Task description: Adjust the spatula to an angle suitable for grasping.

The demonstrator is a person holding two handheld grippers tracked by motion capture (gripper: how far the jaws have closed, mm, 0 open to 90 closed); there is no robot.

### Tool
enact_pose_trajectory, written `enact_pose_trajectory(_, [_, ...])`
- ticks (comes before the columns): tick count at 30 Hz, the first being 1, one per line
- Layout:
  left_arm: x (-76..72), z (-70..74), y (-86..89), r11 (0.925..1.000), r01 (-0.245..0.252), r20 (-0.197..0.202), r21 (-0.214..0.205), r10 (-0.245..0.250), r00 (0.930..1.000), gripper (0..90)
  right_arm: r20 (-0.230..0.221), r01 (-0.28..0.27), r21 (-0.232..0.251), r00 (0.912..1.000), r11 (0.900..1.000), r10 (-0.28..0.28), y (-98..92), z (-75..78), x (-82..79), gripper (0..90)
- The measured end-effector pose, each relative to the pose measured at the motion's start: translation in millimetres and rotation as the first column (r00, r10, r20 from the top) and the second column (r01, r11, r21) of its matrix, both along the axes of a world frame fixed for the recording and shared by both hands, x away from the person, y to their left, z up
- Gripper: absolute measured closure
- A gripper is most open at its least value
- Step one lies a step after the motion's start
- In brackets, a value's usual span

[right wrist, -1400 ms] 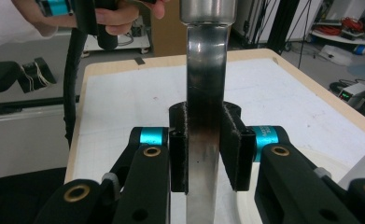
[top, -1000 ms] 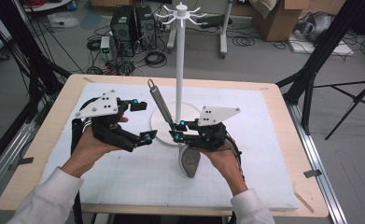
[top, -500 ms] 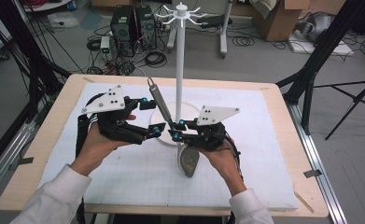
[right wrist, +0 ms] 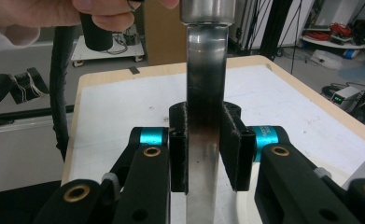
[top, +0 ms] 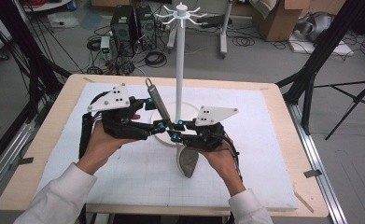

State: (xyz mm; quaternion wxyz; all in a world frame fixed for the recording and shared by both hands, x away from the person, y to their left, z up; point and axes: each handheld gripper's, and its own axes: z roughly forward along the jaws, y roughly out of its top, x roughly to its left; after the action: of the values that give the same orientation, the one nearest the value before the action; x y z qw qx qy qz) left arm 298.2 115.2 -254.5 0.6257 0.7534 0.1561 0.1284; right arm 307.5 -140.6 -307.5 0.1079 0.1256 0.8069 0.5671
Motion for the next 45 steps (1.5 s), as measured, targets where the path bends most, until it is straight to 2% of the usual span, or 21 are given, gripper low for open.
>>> enact_pose_trajectory(8, [-0.4, 1.6, -0.1, 0.9999, -0.013, -0.003, -0.001, 0.013, 0.9999, 45.0, -0.007, 0.000, 0.005, 1.0000, 1.0000, 0.000, 2.2, 0.4, -0.9, 74.7])
enact_pose_trajectory(10, [-0.3, 1.7, -0.2, 0.9999, -0.015, 0.001, -0.002, 0.015, 0.9999, 45.4, 0.003, -0.001, 0.002, 1.0000, 1.0000, 0.001, 2.8, 0.6, -0.5, 74.7])
enact_pose_trajectory(17, [-0.4, 1.9, 0.4, 0.9998, -0.019, 0.000, 0.004, 0.019, 0.9998, 46.4, 0.000, -0.001, 0.006, 1.0000, 1.0000, 0.001, 3.8, 0.4, -0.7, 74.7])
enact_pose_trajectory(23, [-0.7, 1.8, -0.5, 0.9996, -0.027, 0.007, 0.002, 0.027, 0.9996, 58.7, 0.002, -0.003, 0.003, 1.0000, 1.0000, 0.003, 5.3, 0.5, -1.3, 74.7])
enact_pose_trajectory(27, [-2.3, 1.4, -1.7, 0.9992, -0.037, 0.029, 0.010, 0.037, 0.9989, 62.4, 0.003, -0.001, 0.006, 1.0000, 1.0000, 0.001, 5.9, 0.6, -1.2, 74.7])
enact_pose_trajectory(34, [-2.7, 1.7, -2.2, 0.9989, -0.045, 0.027, 0.014, 0.045, 0.9986, 66.9, 0.000, -0.007, 0.007, 1.0000, 1.0000, 0.007, 7.1, 0.7, -1.5, 74.6])
enact_pose_trajectory(38, [-3.5, 2.2, -3.1, 0.9989, -0.044, 0.018, 0.012, 0.044, 0.9989, 67.9, 0.000, -0.007, 0.006, 1.0000, 1.0000, 0.007, 7.4, 0.6, -1.5, 74.6])
enact_pose_trajectory(41, [-3.5, 3.8, -3.1, 0.9991, -0.043, -0.005, 0.003, 0.043, 0.9991, 69.6, 0.005, -0.007, 0.013, 1.0000, 0.9999, 0.007, 7.9, 0.9, -1.9, 74.6])
enact_pose_trajectory(43, [-2.8, 5.6, -3.1, 0.9986, -0.048, -0.054, -0.021, 0.047, 0.9974, 70.9, 0.005, -0.005, 0.016, 1.0000, 0.9999, 0.005, 8.1, 1.3, -2.1, 74.5])
enact_pose_trajectory(45, [-2.6, 5.9, -3.1, 0.9987, -0.045, -0.064, -0.021, 0.044, 0.9970, 71.8, 0.008, -0.007, 0.018, 0.9999, 0.9998, 0.007, 8.7, 1.3, -2.1, 74.5])
